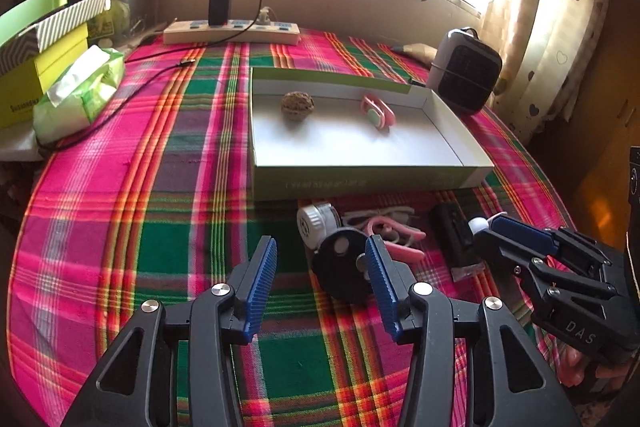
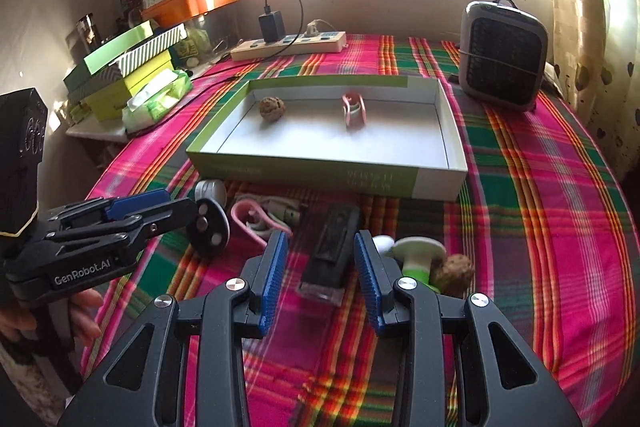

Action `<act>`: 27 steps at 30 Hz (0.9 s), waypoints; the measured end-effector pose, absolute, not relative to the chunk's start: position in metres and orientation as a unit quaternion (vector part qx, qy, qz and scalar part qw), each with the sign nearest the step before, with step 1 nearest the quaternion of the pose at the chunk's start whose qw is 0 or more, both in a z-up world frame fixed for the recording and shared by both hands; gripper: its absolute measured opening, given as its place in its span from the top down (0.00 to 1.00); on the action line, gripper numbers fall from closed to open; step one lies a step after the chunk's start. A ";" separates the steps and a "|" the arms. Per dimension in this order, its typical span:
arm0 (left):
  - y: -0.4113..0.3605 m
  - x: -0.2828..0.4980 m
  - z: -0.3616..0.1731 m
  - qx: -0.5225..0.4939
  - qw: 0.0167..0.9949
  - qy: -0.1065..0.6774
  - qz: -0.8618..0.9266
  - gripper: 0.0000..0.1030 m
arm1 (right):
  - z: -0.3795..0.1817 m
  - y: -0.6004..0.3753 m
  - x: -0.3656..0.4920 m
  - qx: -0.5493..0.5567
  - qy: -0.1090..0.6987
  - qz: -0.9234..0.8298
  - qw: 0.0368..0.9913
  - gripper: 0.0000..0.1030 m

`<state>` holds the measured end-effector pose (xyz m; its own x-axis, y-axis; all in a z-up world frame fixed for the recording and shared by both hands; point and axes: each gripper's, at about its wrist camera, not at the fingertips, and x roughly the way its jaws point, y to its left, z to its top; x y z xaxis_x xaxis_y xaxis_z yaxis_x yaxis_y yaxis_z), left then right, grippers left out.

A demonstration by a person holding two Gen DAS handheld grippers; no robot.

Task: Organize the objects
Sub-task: 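Move left tool to the black round disc while right tool approaches the black flashlight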

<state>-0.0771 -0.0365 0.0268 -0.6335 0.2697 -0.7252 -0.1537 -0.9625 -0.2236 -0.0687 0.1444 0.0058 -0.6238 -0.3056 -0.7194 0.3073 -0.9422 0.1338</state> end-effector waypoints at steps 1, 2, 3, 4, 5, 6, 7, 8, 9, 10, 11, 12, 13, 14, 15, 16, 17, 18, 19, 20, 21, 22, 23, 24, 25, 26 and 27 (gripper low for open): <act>-0.035 -0.077 0.025 -0.414 0.119 -0.070 0.900 0.56 | 0.004 0.145 -0.067 0.401 -0.002 -0.900 0.171 0.64; -0.034 -0.076 0.024 -0.415 0.120 -0.070 0.899 0.56 | 0.003 0.146 -0.067 0.402 -0.003 -0.899 0.173 0.64; -0.033 -0.075 0.024 -0.416 0.121 -0.069 0.899 0.56 | 0.002 0.146 -0.065 0.403 -0.004 -0.899 0.173 0.64; -0.032 -0.075 0.023 -0.417 0.122 -0.068 0.898 0.56 | 0.001 0.147 -0.064 0.403 -0.005 -0.899 0.172 0.64; -0.031 -0.075 0.022 -0.419 0.122 -0.068 0.897 0.56 | 0.000 0.147 -0.063 0.403 -0.006 -0.899 0.173 0.64; -0.031 -0.076 0.020 -0.421 0.122 -0.068 0.896 0.56 | -0.001 0.147 -0.063 0.405 -0.008 -0.898 0.174 0.64; -0.030 -0.077 0.019 -0.423 0.122 -0.068 0.895 0.56 | -0.002 0.148 -0.062 0.406 -0.009 -0.897 0.174 0.64; -0.029 -0.077 0.018 -0.425 0.122 -0.069 0.894 0.56 | -0.003 0.148 -0.061 0.408 -0.009 -0.896 0.175 0.64; -0.029 -0.078 0.018 -0.425 0.122 -0.070 0.894 0.56 | -0.004 0.147 -0.060 0.409 -0.009 -0.896 0.176 0.64; -0.028 -0.078 0.017 -0.426 0.122 -0.069 0.894 0.56 | -0.005 0.147 -0.060 0.409 -0.008 -0.895 0.176 0.64; -0.027 -0.079 0.016 -0.427 0.121 -0.068 0.893 0.56 | -0.006 0.146 -0.060 0.411 -0.008 -0.894 0.177 0.64; -0.026 -0.080 0.015 -0.429 0.120 -0.066 0.893 0.56 | -0.007 0.146 -0.061 0.412 -0.008 -0.894 0.177 0.64; -0.026 -0.081 0.014 -0.430 0.119 -0.066 0.892 0.56 | -0.008 0.145 -0.061 0.413 -0.007 -0.893 0.178 0.64; -0.026 -0.081 0.013 -0.431 0.118 -0.068 0.892 0.56 | -0.009 0.144 -0.061 0.415 -0.005 -0.892 0.179 0.64; -0.026 -0.082 0.013 -0.431 0.118 -0.069 0.892 0.56 | -0.010 0.144 -0.062 0.418 -0.004 -0.891 0.179 0.64; -0.026 -0.082 0.012 -0.432 0.118 -0.070 0.891 0.56 | -0.012 0.143 -0.062 0.420 -0.003 -0.890 0.180 0.64; -0.026 -0.083 0.012 -0.433 0.117 -0.071 0.891 0.56 | -0.013 0.142 -0.063 0.422 -0.002 -0.889 0.180 0.64; -0.026 -0.083 0.012 -0.433 0.117 -0.070 0.891 0.56 | -0.013 0.142 -0.063 0.422 -0.001 -0.888 0.180 0.63; -0.026 -0.083 0.011 -0.433 0.117 -0.069 0.891 0.56 | -0.013 0.142 -0.064 0.422 0.000 -0.889 0.179 0.61; -0.026 -0.083 0.011 -0.434 0.117 -0.069 0.891 0.56 | -0.014 0.141 -0.066 0.423 0.001 -0.888 0.178 0.57; -0.026 -0.084 0.011 -0.434 0.117 -0.069 0.891 0.56 | -0.015 0.141 -0.067 0.424 0.002 -0.888 0.176 0.57; -0.026 -0.084 0.011 -0.435 0.117 -0.069 0.890 0.56 | -0.015 0.140 -0.068 0.425 0.004 -0.888 0.175 0.57; -0.026 -0.084 0.011 -0.437 0.117 -0.069 0.889 0.56 | -0.015 0.140 -0.070 0.426 0.006 -0.888 0.173 0.57; -0.025 -0.085 0.010 -0.439 0.116 -0.068 0.888 0.56 | -0.016 0.139 -0.071 0.427 0.006 -0.888 0.172 0.57; -0.025 -0.086 0.010 -0.437 0.116 -0.067 0.890 0.56 | -0.016 0.139 -0.072 0.427 0.007 -0.888 0.171 0.57; -0.025 -0.086 0.010 -0.437 0.116 -0.066 0.890 0.56 | -0.017 0.138 -0.073 0.428 0.009 -0.887 0.170 0.57; -0.024 -0.086 0.009 -0.437 0.116 -0.066 0.890 0.56 | -0.017 0.138 -0.075 0.430 0.012 -0.887 0.167 0.57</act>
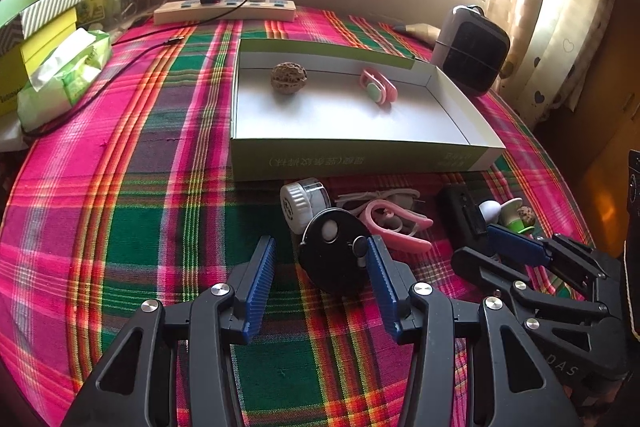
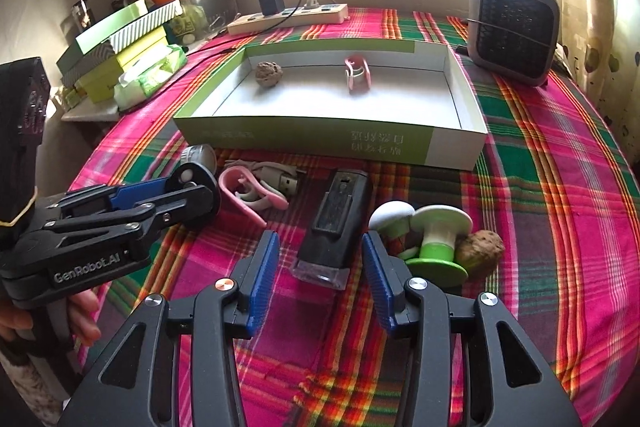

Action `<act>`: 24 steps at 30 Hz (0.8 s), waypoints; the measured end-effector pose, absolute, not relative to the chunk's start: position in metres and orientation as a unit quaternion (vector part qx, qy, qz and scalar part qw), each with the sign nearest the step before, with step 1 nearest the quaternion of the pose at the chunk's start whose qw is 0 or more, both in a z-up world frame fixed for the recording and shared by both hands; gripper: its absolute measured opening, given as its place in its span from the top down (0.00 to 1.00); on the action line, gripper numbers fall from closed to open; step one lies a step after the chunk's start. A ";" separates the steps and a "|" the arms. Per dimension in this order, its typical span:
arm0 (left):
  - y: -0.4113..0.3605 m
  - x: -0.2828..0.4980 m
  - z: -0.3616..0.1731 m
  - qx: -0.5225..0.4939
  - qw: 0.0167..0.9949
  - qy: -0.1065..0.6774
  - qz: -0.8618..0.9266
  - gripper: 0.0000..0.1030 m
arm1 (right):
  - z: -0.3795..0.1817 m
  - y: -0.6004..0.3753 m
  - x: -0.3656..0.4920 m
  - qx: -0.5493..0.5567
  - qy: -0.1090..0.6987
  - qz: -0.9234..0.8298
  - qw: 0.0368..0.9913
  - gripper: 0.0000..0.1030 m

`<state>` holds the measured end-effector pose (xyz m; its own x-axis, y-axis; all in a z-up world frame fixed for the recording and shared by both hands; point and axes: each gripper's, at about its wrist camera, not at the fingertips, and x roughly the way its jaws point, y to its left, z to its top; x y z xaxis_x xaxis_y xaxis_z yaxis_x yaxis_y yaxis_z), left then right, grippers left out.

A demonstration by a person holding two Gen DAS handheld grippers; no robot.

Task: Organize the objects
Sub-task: 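Move left tool to the black round disc while right tool approaches the black flashlight, then close left tool on the black disc while right tool grasps the black flashlight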

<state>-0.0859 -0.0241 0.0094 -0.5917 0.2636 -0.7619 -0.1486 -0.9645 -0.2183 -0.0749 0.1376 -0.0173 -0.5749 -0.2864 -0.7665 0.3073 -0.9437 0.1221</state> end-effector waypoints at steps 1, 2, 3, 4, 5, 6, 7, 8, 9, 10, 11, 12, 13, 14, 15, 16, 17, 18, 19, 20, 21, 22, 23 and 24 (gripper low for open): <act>-0.024 -0.086 0.009 -0.437 0.116 -0.066 0.890 0.56 | -0.018 0.137 -0.076 0.430 0.014 -0.887 0.166 0.57; -0.024 -0.087 0.009 -0.437 0.115 -0.066 0.890 0.56 | -0.018 0.137 -0.078 0.431 0.018 -0.888 0.162 0.57; -0.023 -0.088 0.009 -0.437 0.114 -0.066 0.890 0.56 | -0.019 0.136 -0.080 0.432 0.019 -0.888 0.159 0.57; -0.024 -0.087 0.009 -0.437 0.114 -0.067 0.890 0.56 | -0.020 0.136 -0.081 0.433 0.019 -0.888 0.157 0.57; -0.024 -0.088 0.009 -0.437 0.114 -0.068 0.890 0.56 | -0.021 0.136 -0.082 0.433 0.020 -0.888 0.154 0.57; -0.024 -0.088 0.009 -0.437 0.114 -0.068 0.890 0.56 | -0.021 0.136 -0.083 0.431 0.022 -0.889 0.152 0.57; -0.024 -0.088 0.010 -0.437 0.114 -0.069 0.890 0.56 | -0.021 0.136 -0.083 0.431 0.024 -0.889 0.151 0.57; -0.024 -0.088 0.010 -0.437 0.114 -0.070 0.890 0.56 | -0.021 0.136 -0.083 0.430 0.026 -0.890 0.151 0.57; -0.024 -0.089 0.010 -0.437 0.114 -0.072 0.889 0.56 | -0.021 0.137 -0.083 0.429 0.026 -0.890 0.151 0.57; -0.025 -0.089 0.010 -0.438 0.115 -0.073 0.889 0.56 | -0.021 0.137 -0.084 0.429 0.025 -0.890 0.151 0.57; -0.024 -0.090 0.011 -0.438 0.115 -0.075 0.889 0.56 | -0.021 0.137 -0.084 0.429 0.024 -0.890 0.150 0.57; -0.025 -0.090 0.011 -0.438 0.115 -0.076 0.889 0.56 | -0.021 0.138 -0.084 0.429 0.023 -0.891 0.150 0.57; -0.025 -0.090 0.011 -0.438 0.115 -0.076 0.888 0.56 | -0.021 0.138 -0.084 0.429 0.023 -0.891 0.150 0.57; -0.024 -0.090 0.011 -0.438 0.114 -0.075 0.888 0.56 | -0.021 0.138 -0.084 0.429 0.024 -0.891 0.150 0.57; -0.025 -0.089 0.011 -0.438 0.114 -0.074 0.889 0.56 | -0.021 0.138 -0.084 0.428 0.023 -0.891 0.149 0.57; -0.025 -0.089 0.010 -0.438 0.114 -0.073 0.889 0.57 | -0.021 0.138 -0.084 0.428 0.022 -0.891 0.149 0.57; -0.025 -0.089 0.010 -0.438 0.113 -0.074 0.889 0.58 | -0.021 0.139 -0.084 0.428 0.021 -0.891 0.150 0.57; -0.026 -0.089 0.010 -0.438 0.112 -0.077 0.889 0.58 | -0.021 0.140 -0.083 0.428 0.020 -0.891 0.149 0.58; -0.027 -0.089 0.010 -0.438 0.111 -0.077 0.889 0.60 | -0.021 0.140 -0.083 0.428 0.019 -0.891 0.149 0.59; -0.027 -0.089 0.010 -0.438 0.109 -0.078 0.889 0.63 | -0.021 0.140 -0.083 0.428 0.019 -0.891 0.148 0.61; -0.028 -0.088 0.010 -0.438 0.107 -0.078 0.889 0.64 | -0.020 0.140 -0.083 0.428 0.019 -0.892 0.148 0.64; -0.029 -0.088 0.009 -0.437 0.106 -0.079 0.889 0.65 | -0.020 0.140 -0.083 0.427 0.020 -0.892 0.148 0.65; -0.029 -0.088 0.009 -0.437 0.106 -0.081 0.889 0.67 | -0.020 0.139 -0.082 0.428 0.021 -0.891 0.149 0.66; -0.030 -0.088 0.009 -0.437 0.107 -0.083 0.889 0.68 | -0.020 0.138 -0.082 0.427 0.023 -0.891 0.149 0.67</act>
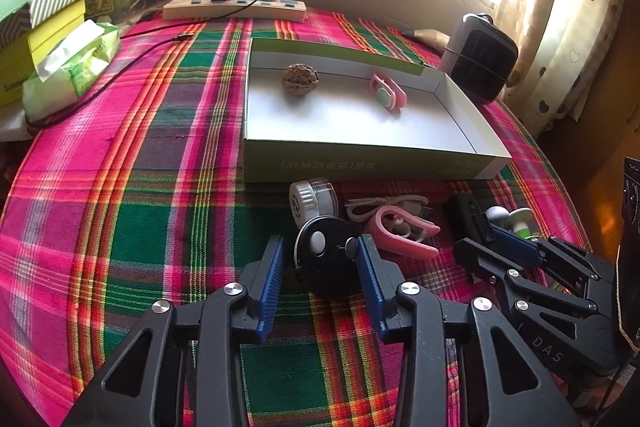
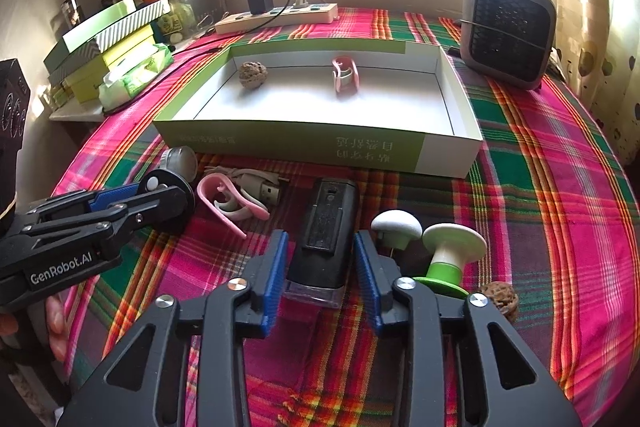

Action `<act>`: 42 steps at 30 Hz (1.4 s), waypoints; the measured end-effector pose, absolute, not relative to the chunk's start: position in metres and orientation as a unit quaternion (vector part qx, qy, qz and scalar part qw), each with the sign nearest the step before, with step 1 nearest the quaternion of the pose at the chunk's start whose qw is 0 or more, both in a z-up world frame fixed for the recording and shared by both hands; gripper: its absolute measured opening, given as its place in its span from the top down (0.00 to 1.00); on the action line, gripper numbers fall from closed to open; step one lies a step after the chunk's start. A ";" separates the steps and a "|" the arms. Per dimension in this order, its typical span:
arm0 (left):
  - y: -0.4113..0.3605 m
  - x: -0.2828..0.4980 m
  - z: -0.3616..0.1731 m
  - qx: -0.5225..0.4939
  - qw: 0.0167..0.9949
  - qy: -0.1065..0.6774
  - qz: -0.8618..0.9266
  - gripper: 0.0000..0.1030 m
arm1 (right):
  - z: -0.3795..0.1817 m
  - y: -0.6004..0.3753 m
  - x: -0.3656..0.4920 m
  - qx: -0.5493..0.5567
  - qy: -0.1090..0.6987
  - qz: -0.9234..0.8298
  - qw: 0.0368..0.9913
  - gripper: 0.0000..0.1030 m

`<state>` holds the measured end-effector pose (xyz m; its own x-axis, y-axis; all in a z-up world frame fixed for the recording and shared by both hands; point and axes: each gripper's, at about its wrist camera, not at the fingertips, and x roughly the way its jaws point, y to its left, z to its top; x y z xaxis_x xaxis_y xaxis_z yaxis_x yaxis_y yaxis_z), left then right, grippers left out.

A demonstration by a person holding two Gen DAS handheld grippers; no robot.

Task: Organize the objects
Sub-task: 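Close left tool on the black disc while right tool grasps the black flashlight, then lift and carry the disc in left tool into the box while right tool carries the flashlight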

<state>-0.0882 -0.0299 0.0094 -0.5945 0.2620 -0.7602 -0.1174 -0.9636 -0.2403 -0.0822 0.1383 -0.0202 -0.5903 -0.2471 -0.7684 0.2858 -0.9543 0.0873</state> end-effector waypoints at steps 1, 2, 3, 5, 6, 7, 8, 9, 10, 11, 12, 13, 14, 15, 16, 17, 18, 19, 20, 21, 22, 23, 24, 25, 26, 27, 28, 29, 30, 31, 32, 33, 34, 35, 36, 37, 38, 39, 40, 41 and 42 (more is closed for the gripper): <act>-0.030 -0.088 0.009 -0.438 0.109 -0.084 0.888 0.72 | -0.020 0.138 -0.083 0.427 0.023 -0.891 0.150 0.68; -0.030 -0.088 0.009 -0.439 0.110 -0.085 0.888 0.73 | -0.020 0.138 -0.082 0.427 0.023 -0.891 0.150 0.69; -0.029 -0.088 0.009 -0.439 0.110 -0.083 0.888 0.73 | -0.020 0.138 -0.083 0.427 0.023 -0.891 0.150 0.70; -0.029 -0.087 0.009 -0.438 0.110 -0.082 0.888 0.74 | -0.020 0.138 -0.082 0.427 0.023 -0.892 0.148 0.72; -0.029 -0.087 0.009 -0.438 0.111 -0.083 0.888 0.74 | -0.020 0.138 -0.082 0.427 0.023 -0.892 0.148 0.72; -0.029 -0.087 0.009 -0.438 0.111 -0.082 0.888 0.74 | -0.020 0.138 -0.082 0.427 0.023 -0.892 0.149 0.72; -0.029 -0.087 0.009 -0.438 0.111 -0.083 0.888 0.74 | -0.020 0.138 -0.082 0.427 0.023 -0.892 0.149 0.72; -0.029 -0.087 0.009 -0.438 0.110 -0.083 0.888 0.74 | -0.020 0.138 -0.082 0.427 0.023 -0.892 0.148 0.72; -0.028 -0.086 0.009 -0.438 0.111 -0.083 0.888 0.74 | -0.020 0.138 -0.082 0.427 0.023 -0.892 0.148 0.72; -0.029 -0.087 0.009 -0.438 0.111 -0.083 0.888 0.74 | -0.020 0.138 -0.082 0.427 0.023 -0.892 0.148 0.72; -0.029 -0.086 0.009 -0.438 0.111 -0.083 0.888 0.74 | -0.020 0.138 -0.082 0.427 0.023 -0.892 0.148 0.72; -0.029 -0.086 0.009 -0.438 0.111 -0.083 0.888 0.74 | -0.020 0.138 -0.082 0.427 0.023 -0.892 0.148 0.72; -0.029 -0.086 0.009 -0.437 0.111 -0.083 0.888 0.74 | -0.020 0.138 -0.082 0.427 0.023 -0.892 0.148 0.72; -0.030 -0.086 0.009 -0.438 0.110 -0.084 0.888 0.74 | -0.020 0.138 -0.082 0.427 0.023 -0.892 0.148 0.72; -0.030 -0.086 0.009 -0.438 0.110 -0.084 0.888 0.74 | -0.020 0.138 -0.082 0.427 0.023 -0.892 0.148 0.72; -0.030 -0.086 0.009 -0.437 0.110 -0.083 0.889 0.74 | -0.020 0.138 -0.082 0.426 0.023 -0.892 0.148 0.72; -0.030 -0.086 0.009 -0.437 0.109 -0.084 0.889 0.74 | -0.019 0.138 -0.082 0.425 0.024 -0.893 0.148 0.72; -0.030 -0.086 0.009 -0.437 0.109 -0.084 0.889 0.74 | -0.019 0.138 -0.082 0.425 0.024 -0.893 0.148 0.72; -0.031 -0.085 0.009 -0.437 0.108 -0.084 0.889 0.74 | -0.019 0.138 -0.081 0.425 0.024 -0.893 0.149 0.72; -0.031 -0.085 0.010 -0.437 0.107 -0.084 0.889 0.74 | -0.019 0.137 -0.081 0.425 0.025 -0.893 0.148 0.72; -0.031 -0.085 0.010 -0.437 0.107 -0.084 0.889 0.74 | -0.019 0.137 -0.081 0.424 0.024 -0.893 0.148 0.72; -0.032 -0.085 0.009 -0.437 0.107 -0.084 0.889 0.74 | -0.018 0.137 -0.080 0.423 0.024 -0.893 0.149 0.72; -0.032 -0.085 0.010 -0.437 0.107 -0.085 0.889 0.74 | -0.018 0.137 -0.080 0.423 0.024 -0.894 0.149 0.72; -0.032 -0.085 0.010 -0.437 0.106 -0.084 0.889 0.74 | -0.018 0.137 -0.080 0.422 0.024 -0.894 0.150 0.72; -0.031 -0.085 0.010 -0.436 0.107 -0.083 0.890 0.74 | -0.018 0.137 -0.080 0.422 0.024 -0.894 0.150 0.72; -0.032 -0.085 0.010 -0.436 0.107 -0.083 0.890 0.74 | -0.018 0.137 -0.080 0.422 0.023 -0.893 0.151 0.72; -0.032 -0.085 0.010 -0.436 0.107 -0.082 0.890 0.74 | -0.018 0.137 -0.080 0.422 0.023 -0.894 0.151 0.72; -0.032 -0.084 0.010 -0.436 0.107 -0.082 0.890 0.74 | -0.018 0.137 -0.079 0.422 0.024 -0.894 0.152 0.72; -0.032 -0.084 0.010 -0.435 0.107 -0.082 0.890 0.74 | -0.018 0.137 -0.079 0.421 0.023 -0.894 0.152 0.72; -0.032 -0.084 0.010 -0.435 0.108 -0.082 0.890 0.74 | -0.018 0.138 -0.079 0.420 0.022 -0.894 0.152 0.72; -0.032 -0.083 0.011 -0.434 0.107 -0.082 0.891 0.74 | -0.017 0.138 -0.079 0.419 0.022 -0.895 0.152 0.72; -0.032 -0.082 0.012 -0.433 0.107 -0.082 0.891 0.74 | -0.016 0.138 -0.078 0.418 0.022 -0.895 0.153 0.72; -0.032 -0.081 0.012 -0.432 0.108 -0.082 0.891 0.74 | -0.016 0.138 -0.078 0.418 0.022 -0.895 0.154 0.72; -0.032 -0.081 0.013 -0.432 0.108 -0.082 0.892 0.74 | -0.015 0.138 -0.077 0.417 0.021 -0.896 0.154 0.72; -0.031 -0.080 0.014 -0.431 0.109 -0.082 0.892 0.74 | -0.015 0.138 -0.077 0.416 0.021 -0.896 0.155 0.72; -0.031 -0.080 0.014 -0.430 0.109 -0.081 0.892 0.74 | -0.014 0.138 -0.077 0.415 0.021 -0.896 0.156 0.72; -0.031 -0.079 0.015 -0.430 0.109 -0.081 0.893 0.74 | -0.014 0.137 -0.076 0.415 0.021 -0.896 0.156 0.72; -0.030 -0.078 0.016 -0.429 0.110 -0.081 0.893 0.74 | -0.013 0.137 -0.076 0.414 0.021 -0.896 0.157 0.72; -0.030 -0.078 0.016 -0.429 0.110 -0.081 0.893 0.74 | -0.013 0.138 -0.076 0.414 0.020 -0.896 0.157 0.72; -0.030 -0.077 0.017 -0.428 0.110 -0.081 0.893 0.74 | -0.012 0.138 -0.076 0.413 0.019 -0.897 0.158 0.72; -0.030 -0.077 0.018 -0.427 0.111 -0.080 0.894 0.74 | -0.011 0.138 -0.075 0.412 0.018 -0.897 0.158 0.72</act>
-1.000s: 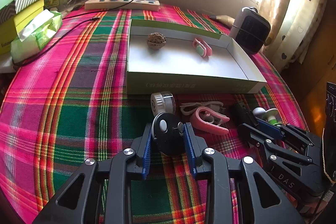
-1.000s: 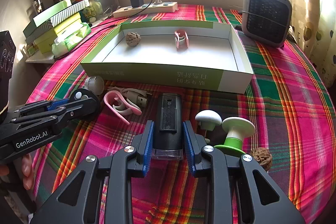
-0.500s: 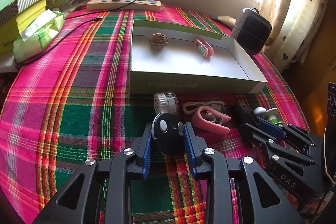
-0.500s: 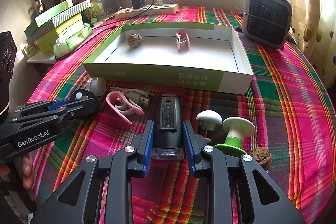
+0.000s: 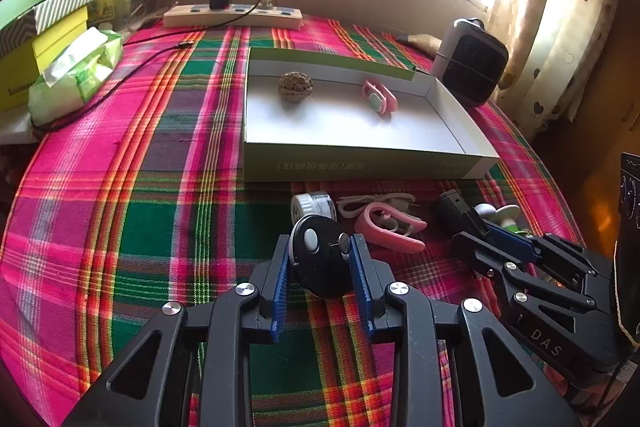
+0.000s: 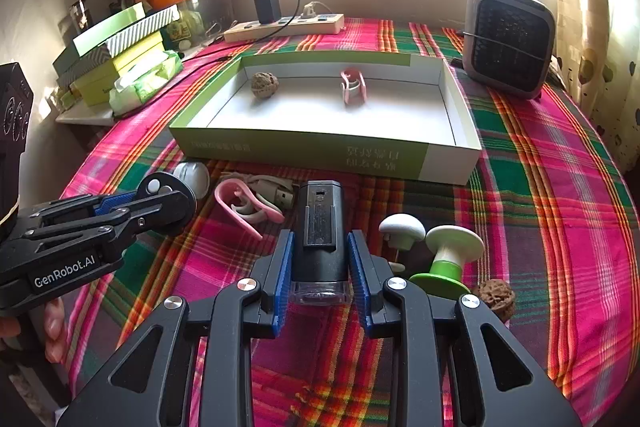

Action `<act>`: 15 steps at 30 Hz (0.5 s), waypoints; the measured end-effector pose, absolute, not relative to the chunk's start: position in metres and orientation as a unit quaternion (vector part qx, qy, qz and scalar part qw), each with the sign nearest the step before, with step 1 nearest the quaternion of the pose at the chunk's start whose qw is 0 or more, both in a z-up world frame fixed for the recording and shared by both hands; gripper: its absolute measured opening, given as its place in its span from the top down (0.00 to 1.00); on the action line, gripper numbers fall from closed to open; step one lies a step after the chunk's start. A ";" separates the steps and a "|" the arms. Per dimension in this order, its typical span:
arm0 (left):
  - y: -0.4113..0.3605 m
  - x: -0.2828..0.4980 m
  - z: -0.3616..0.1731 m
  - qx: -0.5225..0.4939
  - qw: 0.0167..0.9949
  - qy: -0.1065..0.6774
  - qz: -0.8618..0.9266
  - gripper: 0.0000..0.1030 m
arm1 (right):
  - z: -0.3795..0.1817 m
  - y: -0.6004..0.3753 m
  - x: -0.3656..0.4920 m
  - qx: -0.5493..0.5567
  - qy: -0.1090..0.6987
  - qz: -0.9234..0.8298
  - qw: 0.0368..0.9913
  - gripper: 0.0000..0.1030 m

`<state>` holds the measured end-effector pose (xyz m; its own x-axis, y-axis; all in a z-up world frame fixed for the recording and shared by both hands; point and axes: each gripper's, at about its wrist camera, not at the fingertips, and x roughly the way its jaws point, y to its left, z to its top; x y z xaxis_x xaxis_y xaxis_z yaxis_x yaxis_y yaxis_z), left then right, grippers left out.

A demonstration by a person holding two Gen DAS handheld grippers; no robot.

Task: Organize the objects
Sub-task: 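Lift and carry the disc in left tool into the box while right tool carries the flashlight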

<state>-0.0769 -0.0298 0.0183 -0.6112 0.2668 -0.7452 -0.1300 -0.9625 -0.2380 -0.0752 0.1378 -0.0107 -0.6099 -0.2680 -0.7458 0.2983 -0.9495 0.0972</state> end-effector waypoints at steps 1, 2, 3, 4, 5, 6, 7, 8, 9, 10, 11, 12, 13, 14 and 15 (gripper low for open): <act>-0.030 -0.077 0.019 -0.426 0.110 -0.080 0.894 0.74 | -0.009 0.138 -0.075 0.411 0.018 -0.897 0.158 0.72; -0.030 -0.077 0.020 -0.425 0.110 -0.080 0.895 0.74 | -0.009 0.137 -0.075 0.411 0.019 -0.898 0.158 0.72; -0.030 -0.076 0.022 -0.424 0.111 -0.080 0.895 0.74 | -0.007 0.137 -0.075 0.409 0.019 -0.898 0.159 0.72; -0.030 -0.076 0.023 -0.423 0.111 -0.081 0.896 0.74 | -0.006 0.137 -0.074 0.408 0.019 -0.899 0.159 0.72; -0.030 -0.076 0.024 -0.422 0.111 -0.081 0.896 0.74 | -0.005 0.137 -0.074 0.407 0.019 -0.899 0.159 0.72; -0.030 -0.076 0.025 -0.421 0.112 -0.082 0.897 0.74 | -0.003 0.137 -0.075 0.406 0.019 -0.900 0.159 0.72; -0.030 -0.076 0.026 -0.420 0.112 -0.082 0.897 0.74 | -0.002 0.137 -0.075 0.405 0.019 -0.900 0.159 0.72; -0.030 -0.076 0.027 -0.418 0.112 -0.082 0.898 0.74 | 0.000 0.138 -0.075 0.403 0.018 -0.901 0.160 0.72; -0.030 -0.076 0.029 -0.417 0.113 -0.082 0.898 0.74 | 0.001 0.138 -0.075 0.402 0.018 -0.901 0.159 0.72; -0.030 -0.077 0.030 -0.416 0.113 -0.082 0.899 0.74 | 0.002 0.138 -0.075 0.401 0.018 -0.902 0.159 0.72; -0.030 -0.077 0.031 -0.415 0.113 -0.082 0.899 0.74 | 0.004 0.138 -0.076 0.400 0.018 -0.902 0.159 0.72; -0.029 -0.078 0.032 -0.415 0.113 -0.082 0.899 0.74 | 0.005 0.137 -0.076 0.399 0.018 -0.903 0.159 0.72; -0.029 -0.078 0.033 -0.414 0.113 -0.082 0.900 0.74 | 0.006 0.137 -0.076 0.398 0.019 -0.903 0.160 0.72; -0.029 -0.078 0.034 -0.413 0.115 -0.081 0.900 0.74 | 0.007 0.137 -0.077 0.397 0.019 -0.903 0.160 0.72; -0.028 -0.079 0.035 -0.412 0.116 -0.081 0.900 0.74 | 0.009 0.137 -0.077 0.396 0.019 -0.904 0.160 0.72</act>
<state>-0.0790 -0.0281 0.0352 -0.6337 0.2745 -0.7232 -0.1418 -0.9603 -0.2402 -0.0772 0.1368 0.0085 -0.6347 -0.2736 -0.7227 0.3044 -0.9481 0.0916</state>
